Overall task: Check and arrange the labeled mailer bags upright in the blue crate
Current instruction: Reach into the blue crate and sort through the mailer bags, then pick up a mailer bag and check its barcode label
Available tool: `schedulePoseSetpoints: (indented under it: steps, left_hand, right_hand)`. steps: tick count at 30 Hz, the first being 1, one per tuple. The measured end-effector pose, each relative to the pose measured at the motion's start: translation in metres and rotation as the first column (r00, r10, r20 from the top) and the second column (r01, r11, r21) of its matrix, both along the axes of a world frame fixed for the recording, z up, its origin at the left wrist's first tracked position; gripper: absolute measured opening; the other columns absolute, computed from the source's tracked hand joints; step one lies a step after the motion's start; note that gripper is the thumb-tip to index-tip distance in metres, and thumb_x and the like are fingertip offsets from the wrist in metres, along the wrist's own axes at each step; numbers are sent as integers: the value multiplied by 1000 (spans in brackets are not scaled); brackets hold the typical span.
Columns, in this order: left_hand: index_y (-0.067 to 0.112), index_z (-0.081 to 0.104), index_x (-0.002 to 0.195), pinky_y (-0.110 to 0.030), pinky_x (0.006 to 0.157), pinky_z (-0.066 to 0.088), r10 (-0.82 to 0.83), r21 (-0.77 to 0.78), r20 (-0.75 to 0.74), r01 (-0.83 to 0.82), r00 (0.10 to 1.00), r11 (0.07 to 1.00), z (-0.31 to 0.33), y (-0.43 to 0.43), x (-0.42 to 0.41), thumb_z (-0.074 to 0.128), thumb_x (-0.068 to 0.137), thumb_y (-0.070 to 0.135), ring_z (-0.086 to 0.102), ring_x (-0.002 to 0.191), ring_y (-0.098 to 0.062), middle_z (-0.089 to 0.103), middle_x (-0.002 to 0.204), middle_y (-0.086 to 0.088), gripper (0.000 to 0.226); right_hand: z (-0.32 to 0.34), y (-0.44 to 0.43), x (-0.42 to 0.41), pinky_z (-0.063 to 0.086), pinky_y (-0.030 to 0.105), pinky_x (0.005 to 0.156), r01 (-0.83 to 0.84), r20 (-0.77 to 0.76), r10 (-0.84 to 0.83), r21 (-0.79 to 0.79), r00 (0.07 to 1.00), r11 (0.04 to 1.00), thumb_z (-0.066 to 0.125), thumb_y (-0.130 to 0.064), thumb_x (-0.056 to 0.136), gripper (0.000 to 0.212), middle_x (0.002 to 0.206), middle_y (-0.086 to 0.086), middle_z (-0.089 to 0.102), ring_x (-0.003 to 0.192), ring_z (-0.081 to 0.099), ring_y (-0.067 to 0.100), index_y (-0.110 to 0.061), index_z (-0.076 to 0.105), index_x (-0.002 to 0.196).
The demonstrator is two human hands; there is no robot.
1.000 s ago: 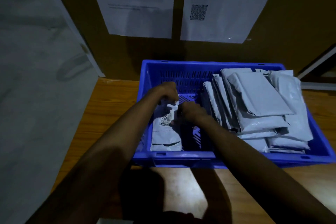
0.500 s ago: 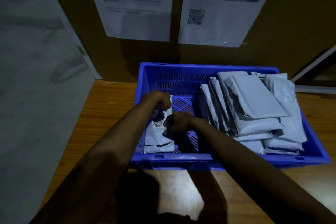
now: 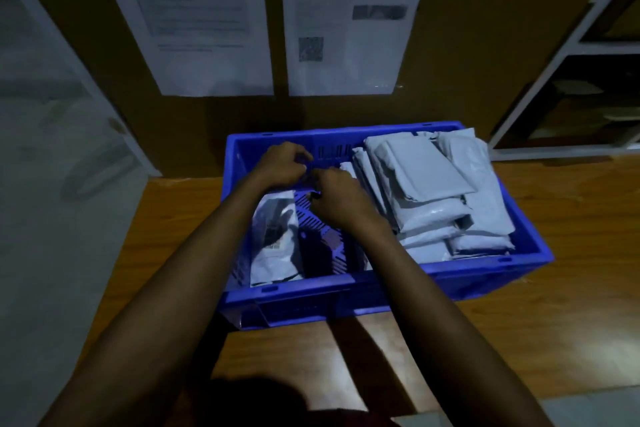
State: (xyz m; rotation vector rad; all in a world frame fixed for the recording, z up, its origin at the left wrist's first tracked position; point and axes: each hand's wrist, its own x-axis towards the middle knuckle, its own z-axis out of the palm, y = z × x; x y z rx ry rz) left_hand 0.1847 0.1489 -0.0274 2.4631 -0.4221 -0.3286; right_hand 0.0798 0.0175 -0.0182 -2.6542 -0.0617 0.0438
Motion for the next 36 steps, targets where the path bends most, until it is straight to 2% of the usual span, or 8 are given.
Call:
schedulePoseSetpoints:
  steps: [5,8,13,16,22,26,31,36]
  left_hand:
    - [20,75,110,-37,96,55,-55,-297,125,90,991,951,15,-23,-23,73,88,7,71,102,-17,77,105,-3,26]
    - [19,75,111,-32,91,56,-98,-394,180,163,979,905,25,-47,-48,75,85,11,72,93,-14,77,97,-2,27]
    - [22,73,116,-28,89,56,-176,-355,264,265,948,897,32,-84,-81,75,86,7,71,96,-9,76,101,4,34]
    - [25,72,117,-33,91,57,-217,-291,293,303,931,907,31,-96,-87,76,82,3,69,98,-8,75,107,4,42]
    - [28,77,112,-19,74,53,-167,-228,369,263,914,938,26,-106,-92,71,81,0,62,75,0,70,97,2,42]
    - [14,78,110,-25,69,60,-57,-465,59,78,997,882,28,-112,-97,58,90,-10,68,70,-2,76,98,-2,37]
    - [-4,69,118,-20,54,53,31,-745,-343,-292,939,600,51,-123,-101,51,97,-9,66,61,-12,71,85,-8,28]
    - [3,69,121,-20,69,58,19,-805,-202,-177,979,566,67,-122,-99,47,90,-23,71,88,-10,70,116,-5,46]
  right_hand:
    - [51,-54,-60,58,37,79,88,345,-189,286,919,954,72,-17,89,23,94,-1,76,82,70,18,-24,77,109]
    - [64,-101,-87,57,38,81,164,436,-288,301,853,940,69,0,83,37,103,0,74,90,68,19,-23,77,110]
    - [72,-150,-106,47,40,93,252,246,-237,-33,940,967,70,2,75,59,129,5,66,117,55,33,-32,72,123]
    - [72,-156,-113,38,37,107,163,171,-153,-47,973,986,70,-1,84,54,140,5,60,131,50,27,-24,67,133]
    - [46,-170,-105,51,32,86,153,299,-152,20,942,988,75,-3,84,33,117,2,73,108,61,27,-22,81,109]
    - [32,-175,-103,50,31,81,156,459,-186,103,869,982,78,-2,82,25,103,-1,77,101,62,23,-19,83,99]
    - [30,-177,-105,36,5,86,90,598,-152,132,787,987,73,8,80,33,103,-3,75,101,62,19,-17,82,98]
    - [41,-179,-105,49,23,88,19,740,-113,134,663,991,72,10,83,29,106,-1,75,104,63,21,-13,82,99]
